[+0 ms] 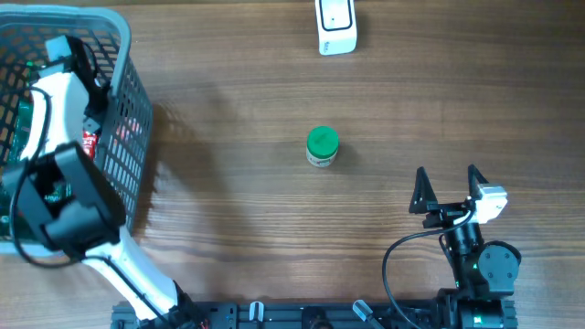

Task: Scan the item barcode
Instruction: 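Return the left gripper to the basket and grasp the Kleenex pack, then carry the Kleenex pack out and place it left of the jar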

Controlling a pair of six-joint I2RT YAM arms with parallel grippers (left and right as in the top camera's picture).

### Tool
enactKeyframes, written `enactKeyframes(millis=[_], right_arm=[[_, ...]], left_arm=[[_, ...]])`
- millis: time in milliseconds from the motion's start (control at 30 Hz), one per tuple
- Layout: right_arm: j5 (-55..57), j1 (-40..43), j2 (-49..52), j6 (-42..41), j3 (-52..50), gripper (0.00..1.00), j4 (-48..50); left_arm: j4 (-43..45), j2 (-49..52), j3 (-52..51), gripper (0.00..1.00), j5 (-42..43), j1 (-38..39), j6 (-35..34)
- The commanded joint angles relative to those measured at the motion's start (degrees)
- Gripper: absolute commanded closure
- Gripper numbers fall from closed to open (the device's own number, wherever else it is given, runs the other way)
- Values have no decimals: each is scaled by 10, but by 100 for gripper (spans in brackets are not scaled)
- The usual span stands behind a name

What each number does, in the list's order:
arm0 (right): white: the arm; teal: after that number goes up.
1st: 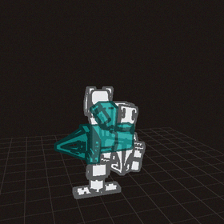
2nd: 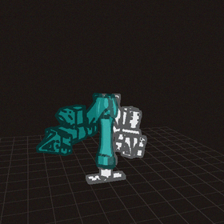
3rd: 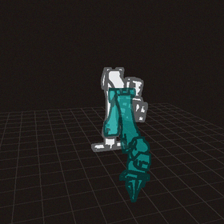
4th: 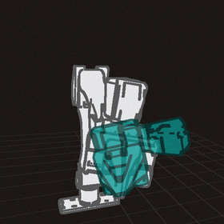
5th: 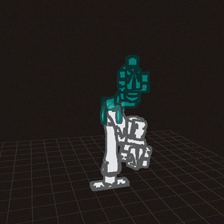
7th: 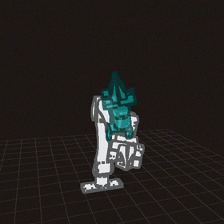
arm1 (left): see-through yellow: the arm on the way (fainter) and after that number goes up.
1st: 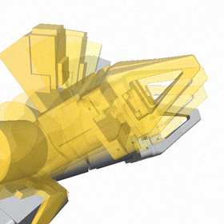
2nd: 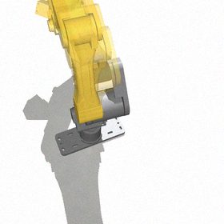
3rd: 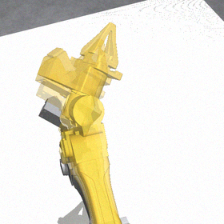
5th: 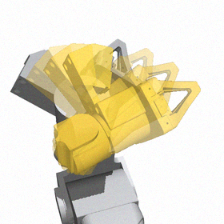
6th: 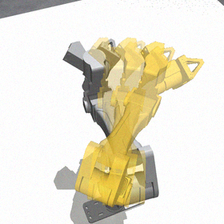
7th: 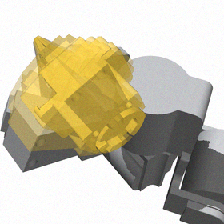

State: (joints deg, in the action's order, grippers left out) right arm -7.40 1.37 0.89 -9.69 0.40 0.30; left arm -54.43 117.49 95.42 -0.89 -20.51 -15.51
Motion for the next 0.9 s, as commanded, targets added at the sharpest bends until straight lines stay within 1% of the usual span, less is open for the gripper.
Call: enactKeyframes(millis=[0, 200, 400, 467, 533, 567, 600, 667, 767, 867], right_arm=[[4, -2, -5, 6, -1, 0, 3], [4, -2, -5, 6, -1, 0, 3], [3, -2, -5, 5, -1, 0, 2], [4, -2, -5, 6, -1, 0, 3], [4, -2, -5, 6, -1, 0, 3], [4, -2, -5, 6, -1, 0, 2], [4, -2, -5, 6, -1, 0, 3], [4, -2, -5, 6, -1, 0, 3], [4, -2, -5, 6, -1, 0, 3], [4, -2, -5, 5, -1, 0, 2]], left_arm=[[-10, -107, 19, 53, -20, 4, 1], [-25, -227, 19, 51, -22, 4, -4], [-24, -361, 19, 51, -17, 4, -62], [-24, -404, 19, 52, 19, 5, -78], [-27, -443, 19, 54, 93, 13, -92], [-31, -451, 19, 54, 113, 21, -92], [-37, -457, 19, 55, 127, 37, -96], [-51, -459, 19, 56, 129, 72, -107], [-77, -438, 19, 58, 129, 172, -107], [-92, -406, 19, 58, 116, 248, -107]])
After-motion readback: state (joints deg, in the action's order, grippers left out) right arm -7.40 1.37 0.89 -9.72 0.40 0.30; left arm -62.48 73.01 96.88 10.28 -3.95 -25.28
